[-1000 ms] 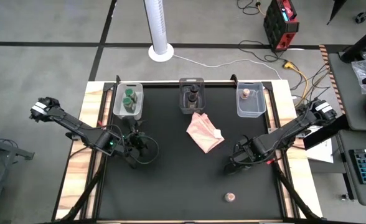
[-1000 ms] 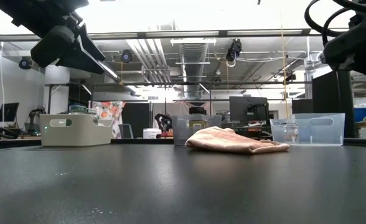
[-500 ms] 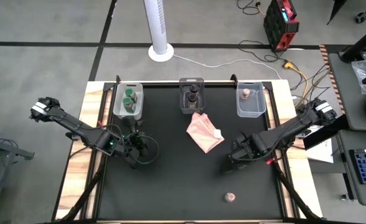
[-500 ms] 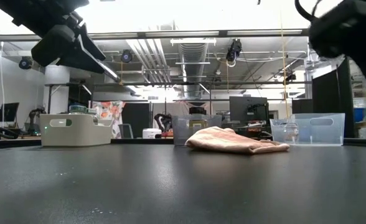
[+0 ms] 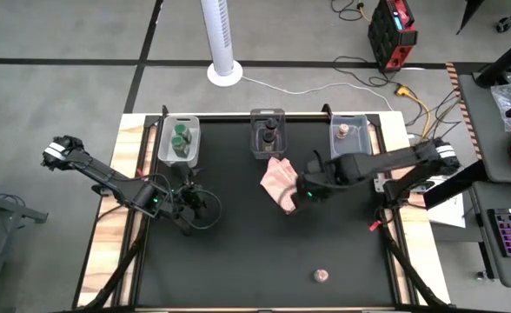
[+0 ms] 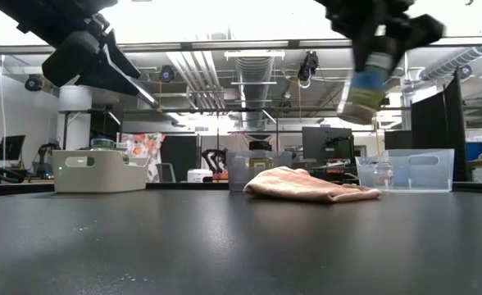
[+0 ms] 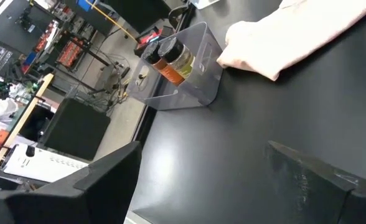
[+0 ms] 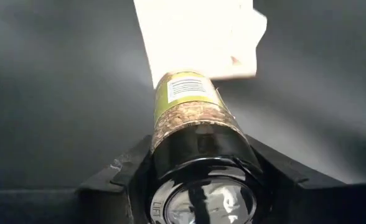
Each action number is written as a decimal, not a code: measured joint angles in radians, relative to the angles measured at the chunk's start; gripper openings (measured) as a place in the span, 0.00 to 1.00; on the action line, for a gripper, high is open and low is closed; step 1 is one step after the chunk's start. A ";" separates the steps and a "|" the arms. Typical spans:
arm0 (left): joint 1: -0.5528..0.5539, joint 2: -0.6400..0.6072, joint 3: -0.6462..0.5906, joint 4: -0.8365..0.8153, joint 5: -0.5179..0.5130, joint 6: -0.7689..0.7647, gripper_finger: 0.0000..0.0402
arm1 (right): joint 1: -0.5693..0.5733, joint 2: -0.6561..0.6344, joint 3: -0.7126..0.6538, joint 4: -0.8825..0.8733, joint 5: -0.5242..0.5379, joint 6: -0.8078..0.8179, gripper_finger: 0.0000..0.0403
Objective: Sort spices by type
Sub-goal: Put the black seasoning bottle into the black bin, then put the brown seasoning bottle into the transparent bin
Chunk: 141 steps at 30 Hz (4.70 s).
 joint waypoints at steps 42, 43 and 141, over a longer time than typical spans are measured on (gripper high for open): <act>0.000 0.000 -0.002 -0.001 -0.013 0.022 0.80 | -0.635 0.657 0.891 -0.323 0.059 -1.223 0.48; 0.000 0.000 -0.002 -0.001 -0.013 0.022 0.80 | -0.635 0.657 0.891 -0.314 0.059 -1.224 0.48; 0.000 0.000 -0.002 -0.001 -0.016 0.022 0.80 | -0.632 0.736 0.661 0.001 0.059 -1.362 0.76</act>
